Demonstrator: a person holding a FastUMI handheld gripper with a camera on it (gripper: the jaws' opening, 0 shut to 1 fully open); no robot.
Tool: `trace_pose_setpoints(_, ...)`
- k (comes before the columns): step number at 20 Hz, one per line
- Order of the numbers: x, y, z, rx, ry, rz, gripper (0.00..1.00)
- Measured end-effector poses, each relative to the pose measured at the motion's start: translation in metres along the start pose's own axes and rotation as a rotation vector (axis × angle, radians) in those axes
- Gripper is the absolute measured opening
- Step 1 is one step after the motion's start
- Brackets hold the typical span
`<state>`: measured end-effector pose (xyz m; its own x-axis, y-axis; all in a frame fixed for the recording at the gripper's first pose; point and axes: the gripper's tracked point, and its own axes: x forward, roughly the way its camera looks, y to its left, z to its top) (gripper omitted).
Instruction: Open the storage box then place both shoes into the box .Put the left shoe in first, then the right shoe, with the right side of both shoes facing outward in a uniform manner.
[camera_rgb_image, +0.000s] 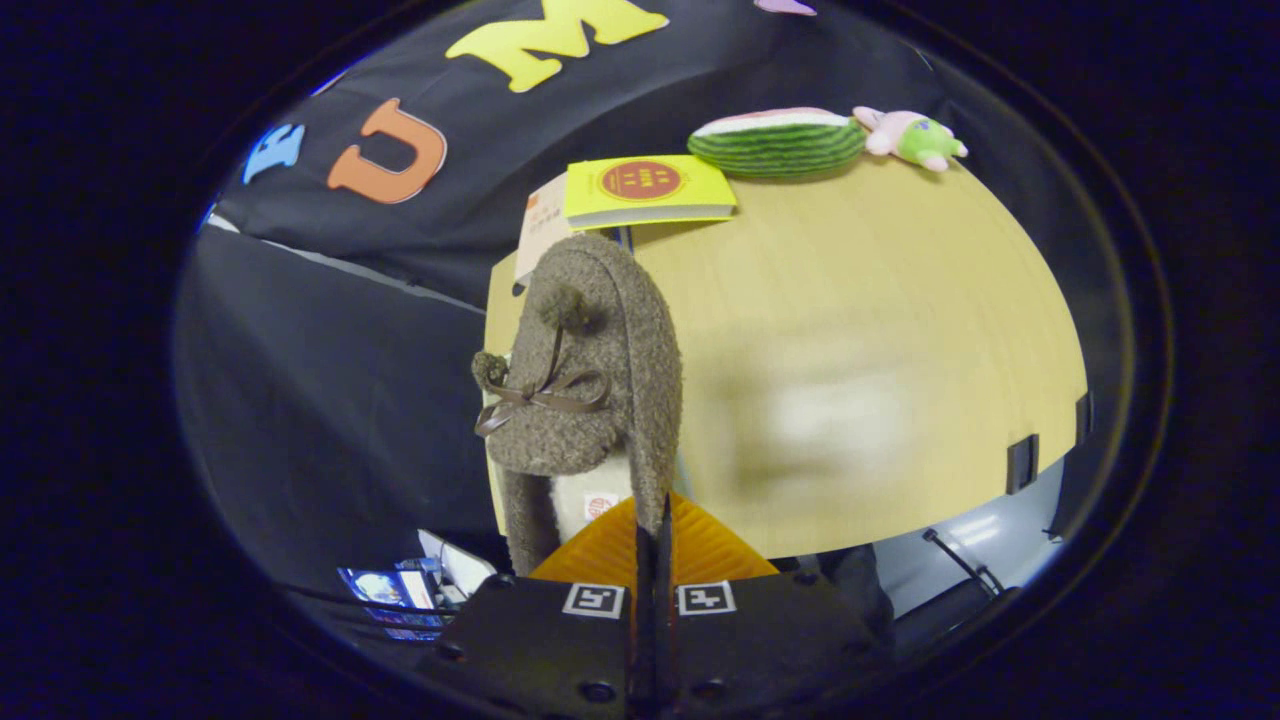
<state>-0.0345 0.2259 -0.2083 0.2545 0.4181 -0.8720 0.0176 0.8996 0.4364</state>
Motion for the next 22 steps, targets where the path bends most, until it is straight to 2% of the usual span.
trace_pose_setpoints(3,0.021,0.041,0.001,-0.038,0.012,-0.034,0.06)
trace_pose_setpoints(7,0.063,0.066,-0.006,-0.049,0.059,-0.080,0.06)
trace_pose_setpoints(12,0.109,0.066,-0.022,-0.066,0.126,-0.156,0.06)
trace_pose_setpoints(19,0.134,0.045,-0.022,-0.064,0.141,-0.221,0.06)
trace_pose_setpoints(20,0.135,0.048,-0.020,-0.067,0.135,-0.213,0.08)
trace_pose_setpoints(22,0.135,0.055,-0.020,-0.061,0.129,-0.189,0.24)
